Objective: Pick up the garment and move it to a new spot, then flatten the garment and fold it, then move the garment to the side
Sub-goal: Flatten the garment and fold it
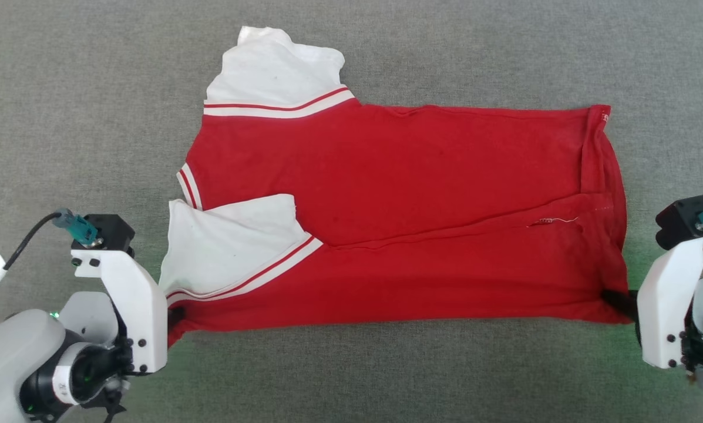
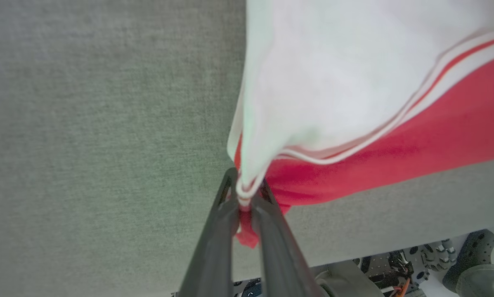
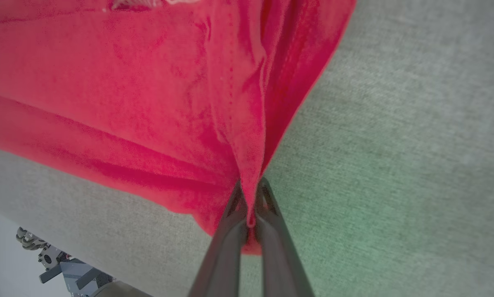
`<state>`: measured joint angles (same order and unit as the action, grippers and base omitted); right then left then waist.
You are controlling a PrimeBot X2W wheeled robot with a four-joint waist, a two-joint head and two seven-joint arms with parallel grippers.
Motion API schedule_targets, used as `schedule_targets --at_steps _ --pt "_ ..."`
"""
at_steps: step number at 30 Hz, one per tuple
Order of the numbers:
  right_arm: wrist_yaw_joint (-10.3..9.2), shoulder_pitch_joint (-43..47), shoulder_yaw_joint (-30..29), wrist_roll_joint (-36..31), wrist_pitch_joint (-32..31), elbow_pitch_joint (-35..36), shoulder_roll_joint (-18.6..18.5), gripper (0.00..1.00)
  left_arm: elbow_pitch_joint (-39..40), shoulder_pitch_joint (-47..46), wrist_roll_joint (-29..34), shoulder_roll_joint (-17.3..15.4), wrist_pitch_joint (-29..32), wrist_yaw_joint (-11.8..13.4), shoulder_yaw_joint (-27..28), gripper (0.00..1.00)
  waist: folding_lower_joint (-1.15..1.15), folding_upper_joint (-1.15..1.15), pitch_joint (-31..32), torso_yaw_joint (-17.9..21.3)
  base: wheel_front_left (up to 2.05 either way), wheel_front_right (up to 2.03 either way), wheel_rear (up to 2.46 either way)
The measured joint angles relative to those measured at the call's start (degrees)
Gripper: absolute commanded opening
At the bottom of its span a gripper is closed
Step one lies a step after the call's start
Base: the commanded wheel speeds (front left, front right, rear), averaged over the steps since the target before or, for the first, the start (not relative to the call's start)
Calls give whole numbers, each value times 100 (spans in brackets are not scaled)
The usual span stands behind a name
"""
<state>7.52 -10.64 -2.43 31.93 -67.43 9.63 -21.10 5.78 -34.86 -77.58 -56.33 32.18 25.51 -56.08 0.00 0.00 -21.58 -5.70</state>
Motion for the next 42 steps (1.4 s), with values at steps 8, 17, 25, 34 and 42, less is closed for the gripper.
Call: schedule_targets --at_steps 8,17,25,34,42 --pt "0 -174 227 -129 488 -599 193 100 -516 -12 -59 352 -92 -83 33 100 0 0 -90 72 0 0 0" --pt "13 -120 133 -197 1057 -475 322 100 -288 -163 26 -33 -89 3 168 100 0 0 97 199 0 0 0" --pt "-1 128 -302 -321 2001 342 822 100 133 -742 264 -581 225 93 393 100 0 0 187 534 0 0 0" --pt "-2 -81 -18 -878 4007 710 1241 100 -793 -1777 651 -501 282 -687 655 100 0 0 9 1188 0 0 0" --pt "-2 -271 441 -1151 5363 405 1457 100 -2362 -2714 1116 -35 225 -1588 623 100 0 0 -286 1776 0 0 0"
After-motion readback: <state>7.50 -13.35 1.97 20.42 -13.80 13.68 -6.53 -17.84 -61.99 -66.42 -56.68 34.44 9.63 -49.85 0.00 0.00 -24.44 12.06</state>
